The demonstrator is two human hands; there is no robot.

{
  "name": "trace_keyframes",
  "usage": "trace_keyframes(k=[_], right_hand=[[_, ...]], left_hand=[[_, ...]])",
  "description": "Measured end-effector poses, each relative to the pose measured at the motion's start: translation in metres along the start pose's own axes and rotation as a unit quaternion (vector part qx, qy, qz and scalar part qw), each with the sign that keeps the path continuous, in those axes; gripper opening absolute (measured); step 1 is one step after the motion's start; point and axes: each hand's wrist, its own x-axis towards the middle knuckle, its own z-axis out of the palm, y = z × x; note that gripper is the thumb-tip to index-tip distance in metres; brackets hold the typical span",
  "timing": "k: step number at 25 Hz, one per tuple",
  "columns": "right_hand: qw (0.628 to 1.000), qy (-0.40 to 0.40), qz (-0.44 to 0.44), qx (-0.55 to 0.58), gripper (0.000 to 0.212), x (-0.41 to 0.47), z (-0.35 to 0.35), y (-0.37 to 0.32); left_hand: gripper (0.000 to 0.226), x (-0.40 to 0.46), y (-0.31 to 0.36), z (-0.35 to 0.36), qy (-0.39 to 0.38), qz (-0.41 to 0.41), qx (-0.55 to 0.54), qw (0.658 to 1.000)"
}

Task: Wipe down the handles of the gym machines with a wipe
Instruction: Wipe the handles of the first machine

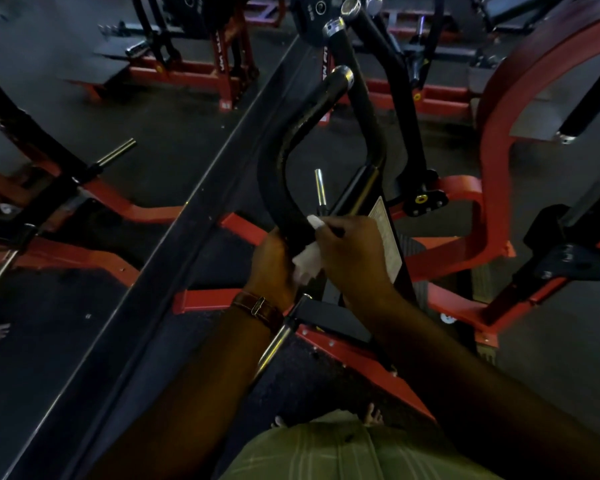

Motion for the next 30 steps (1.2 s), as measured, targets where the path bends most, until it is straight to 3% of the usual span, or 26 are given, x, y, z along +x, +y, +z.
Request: trace_keyframes(k=[1, 2, 3, 5, 6, 7, 9, 11, 12, 13, 14, 15, 17, 18, 19, 22, 25, 27, 29, 30], right_hand=[[0.998, -0.003, 0.028, 0.058, 0.04, 0.0, -0.002, -0.003], [0.999, -0.004, -0.001, 0.051, 0.042, 0.0, -0.003, 0.0], [0.997, -0.008, -0.077, -0.029, 0.037, 0.001, -0.007, 0.006], [0.937, -0.024, -0.219, -0.271, 0.019, 0.001, -0.01, 0.024], [0.902, -0.032, -0.258, -0.345, 0.021, 0.005, -0.01, 0.032], [0.891, -0.026, -0.27, -0.365, 0.021, 0.008, -0.008, 0.035], [0.94, -0.034, -0.209, -0.267, 0.023, 0.013, -0.006, 0.021], [0.996, -0.053, -0.036, -0.065, 0.032, 0.017, -0.004, 0.001], [0.997, -0.061, 0.042, 0.034, 0.031, 0.018, -0.004, -0.005], [0.994, -0.056, 0.05, 0.08, 0.03, 0.015, -0.006, -0.006], [0.998, -0.042, -0.017, 0.041, 0.029, 0.011, -0.008, -0.001], [0.989, -0.018, -0.126, -0.068, 0.026, 0.007, -0.009, 0.009], [0.918, 0.012, -0.277, -0.284, 0.017, 0.004, -0.014, 0.036], [0.897, 0.016, -0.287, -0.337, 0.024, 0.004, -0.014, 0.043], [0.9, 0.022, -0.276, -0.337, 0.028, 0.003, -0.012, 0.047], [0.959, 0.035, -0.215, -0.179, 0.017, 0.0, -0.004, 0.028], [0.993, -0.047, -0.098, -0.04, 0.015, 0.018, -0.015, 0.015], [0.96, -0.058, -0.23, -0.148, 0.021, 0.034, -0.026, 0.024], [0.857, -0.068, -0.381, -0.341, 0.027, 0.05, -0.029, 0.038], [0.823, -0.081, -0.393, -0.401, 0.025, 0.058, -0.029, 0.04]], left_hand=[[0.031, -0.005, 0.002, 0.001, -0.016, 0.007, 0.015, 1.0], [0.037, -0.008, 0.001, 0.003, -0.008, 0.021, 0.053, 0.998], [0.034, -0.008, 0.002, 0.003, -0.002, 0.022, 0.063, 0.998], [0.012, -0.002, 0.003, 0.003, 0.018, 0.03, 0.053, 0.998], [0.016, 0.001, 0.001, 0.004, 0.029, 0.022, 0.033, 0.999], [0.019, 0.0, 0.002, 0.005, 0.032, 0.01, 0.003, 0.999], [0.015, -0.003, 0.003, 0.005, 0.018, 0.009, -0.009, 1.0], [0.01, -0.009, 0.004, 0.004, 0.001, 0.009, 0.004, 1.0], [0.017, -0.01, 0.002, 0.004, -0.008, 0.015, 0.012, 1.0], [0.021, -0.011, 0.001, 0.004, -0.002, 0.024, 0.014, 1.0], [0.02, -0.009, -0.001, 0.002, 0.003, 0.032, 0.017, 0.999], [0.016, -0.01, 0.0, 0.002, 0.013, 0.028, 0.015, 0.999], [0.013, -0.011, 0.004, 0.005, 0.004, 0.0, -0.018, 1.0], [0.015, -0.007, 0.001, 0.004, -0.001, -0.003, -0.02, 1.0], [0.016, -0.007, 0.001, 0.005, 0.005, -0.001, -0.017, 1.0], [0.017, -0.007, -0.002, 0.004, 0.008, -0.001, -0.051, 0.999], [0.019, -0.008, -0.008, 0.004, 0.01, -0.002, -0.069, 0.998], [0.021, -0.008, -0.013, 0.004, 0.003, -0.009, -0.071, 0.997], [0.026, -0.006, -0.017, 0.004, 0.008, -0.017, -0.092, 0.996], [0.027, -0.005, -0.021, 0.005, 0.014, -0.018, -0.103, 0.994]])
